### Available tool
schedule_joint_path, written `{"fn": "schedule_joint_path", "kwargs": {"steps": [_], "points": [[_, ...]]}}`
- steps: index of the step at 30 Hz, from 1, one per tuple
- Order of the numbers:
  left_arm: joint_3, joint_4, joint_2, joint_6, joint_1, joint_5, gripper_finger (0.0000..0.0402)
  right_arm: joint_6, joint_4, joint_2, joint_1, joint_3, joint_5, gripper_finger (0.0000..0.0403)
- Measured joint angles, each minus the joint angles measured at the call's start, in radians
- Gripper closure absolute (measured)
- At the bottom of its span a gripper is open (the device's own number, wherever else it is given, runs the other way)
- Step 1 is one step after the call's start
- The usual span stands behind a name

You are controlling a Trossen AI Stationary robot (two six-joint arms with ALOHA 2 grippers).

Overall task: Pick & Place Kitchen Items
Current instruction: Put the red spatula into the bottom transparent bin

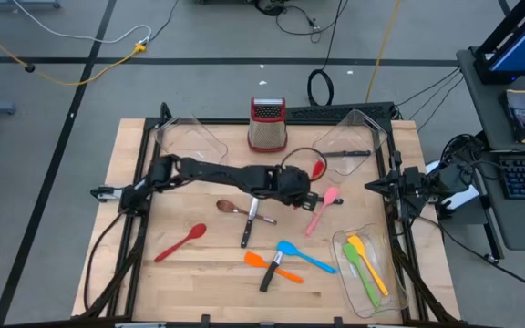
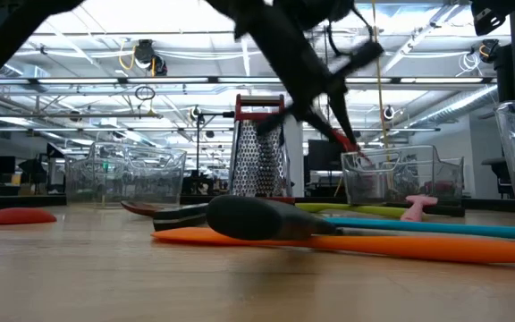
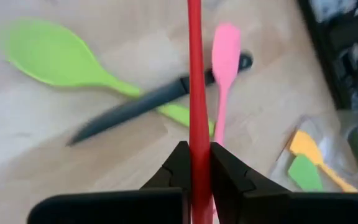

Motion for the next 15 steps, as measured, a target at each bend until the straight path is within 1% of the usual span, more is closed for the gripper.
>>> {"fn": "schedule_joint_path", "kwargs": {"steps": [5, 9, 12, 15], "points": [[0.001, -0.081, -0.126, 0.033, -0.027, -0.202, 0.0379, 0.000, 0.001, 0.000, 0.000, 0.000, 0.001, 0.0403], [0.002, -0.102, -0.208, 0.069, -0.053, -0.339, 0.0379, 0.001, 0.010, 0.002, 0.000, 0.000, 0.003, 0.0403], [0.002, -0.085, -0.261, 0.114, -0.073, -0.398, 0.0379, 0.002, 0.043, 0.007, 0.000, -0.008, 0.003, 0.0403], [0.002, -0.035, -0.301, 0.190, -0.084, -0.413, 0.0379, -0.005, 0.108, 0.009, 0.000, -0.036, 0.003, 0.0403]]}}
